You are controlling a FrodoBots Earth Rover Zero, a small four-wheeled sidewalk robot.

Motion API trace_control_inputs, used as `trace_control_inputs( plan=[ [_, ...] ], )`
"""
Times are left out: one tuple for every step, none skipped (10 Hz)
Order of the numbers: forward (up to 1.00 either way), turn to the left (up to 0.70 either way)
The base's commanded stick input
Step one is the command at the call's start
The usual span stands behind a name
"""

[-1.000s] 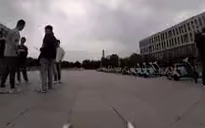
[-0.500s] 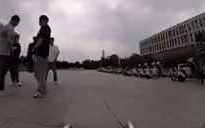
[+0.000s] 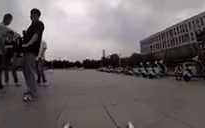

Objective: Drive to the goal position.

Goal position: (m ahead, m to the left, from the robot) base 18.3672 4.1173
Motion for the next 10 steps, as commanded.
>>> trace_control_inputs(
  plan=[
    [0.69,0.0],
    [0.69,0.0],
    [0.69,0.0],
    [0.69,0.03],
    [0.69,0.14],
    [0.69,0.14],
    [0.69,0.14],
    [0.69,0.14],
    [0.69,0.14],
    [0.69,0.14]
  ],
)
